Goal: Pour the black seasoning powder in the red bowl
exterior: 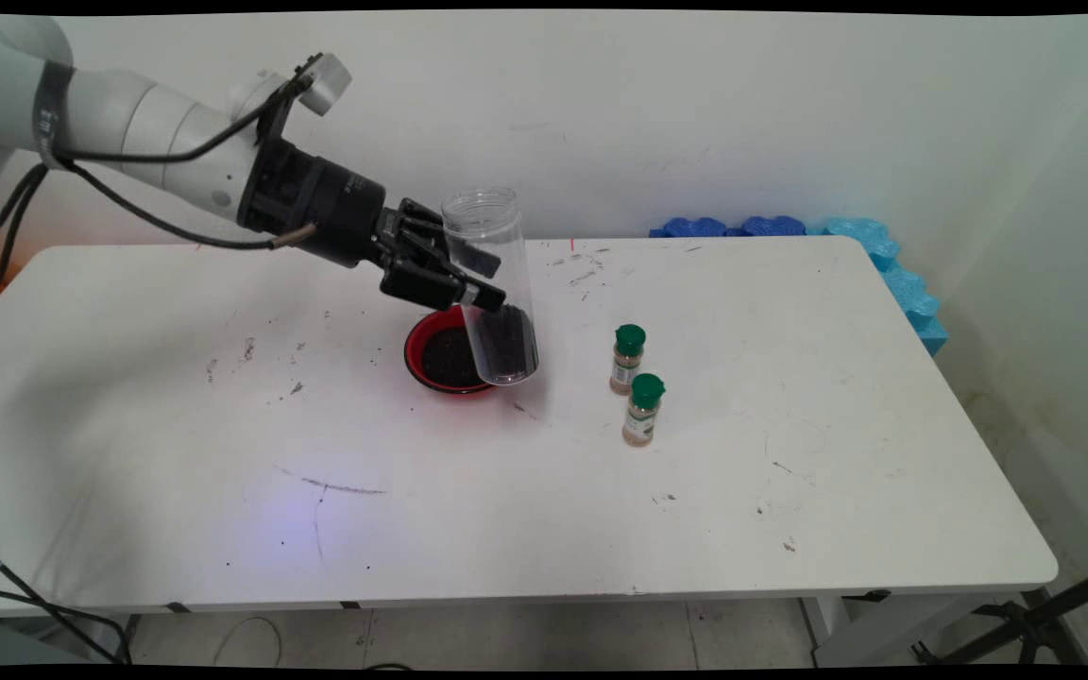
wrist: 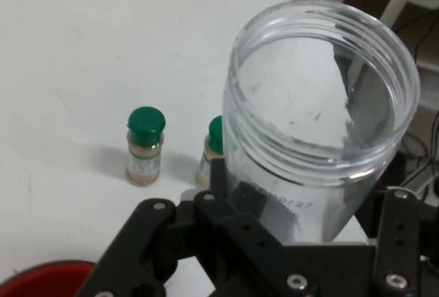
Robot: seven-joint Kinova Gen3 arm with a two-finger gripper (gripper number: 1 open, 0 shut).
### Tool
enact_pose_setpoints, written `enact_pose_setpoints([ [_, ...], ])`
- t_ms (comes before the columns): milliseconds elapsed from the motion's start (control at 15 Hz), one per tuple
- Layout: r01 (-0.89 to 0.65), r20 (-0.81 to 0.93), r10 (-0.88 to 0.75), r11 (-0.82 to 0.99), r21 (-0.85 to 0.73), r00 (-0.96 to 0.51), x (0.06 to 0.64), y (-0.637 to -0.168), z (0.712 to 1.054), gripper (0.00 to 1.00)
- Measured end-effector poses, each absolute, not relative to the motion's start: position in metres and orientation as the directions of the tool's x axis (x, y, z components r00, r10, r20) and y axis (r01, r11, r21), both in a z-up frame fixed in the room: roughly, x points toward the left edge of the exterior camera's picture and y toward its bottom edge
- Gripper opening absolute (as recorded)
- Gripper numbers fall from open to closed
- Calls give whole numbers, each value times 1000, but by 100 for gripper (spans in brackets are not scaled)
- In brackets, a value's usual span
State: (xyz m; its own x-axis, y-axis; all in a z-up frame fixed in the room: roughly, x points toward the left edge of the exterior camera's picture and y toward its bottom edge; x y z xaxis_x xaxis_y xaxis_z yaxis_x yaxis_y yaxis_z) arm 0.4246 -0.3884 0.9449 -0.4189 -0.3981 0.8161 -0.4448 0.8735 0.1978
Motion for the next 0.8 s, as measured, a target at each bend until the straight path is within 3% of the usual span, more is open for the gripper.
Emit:
enact_pose_setpoints([
  [400,-348,838,-180,938,-12,-516,421,-382,949,0],
  [800,-306,833,-71,944,-122,-549,419,-377,952,0],
])
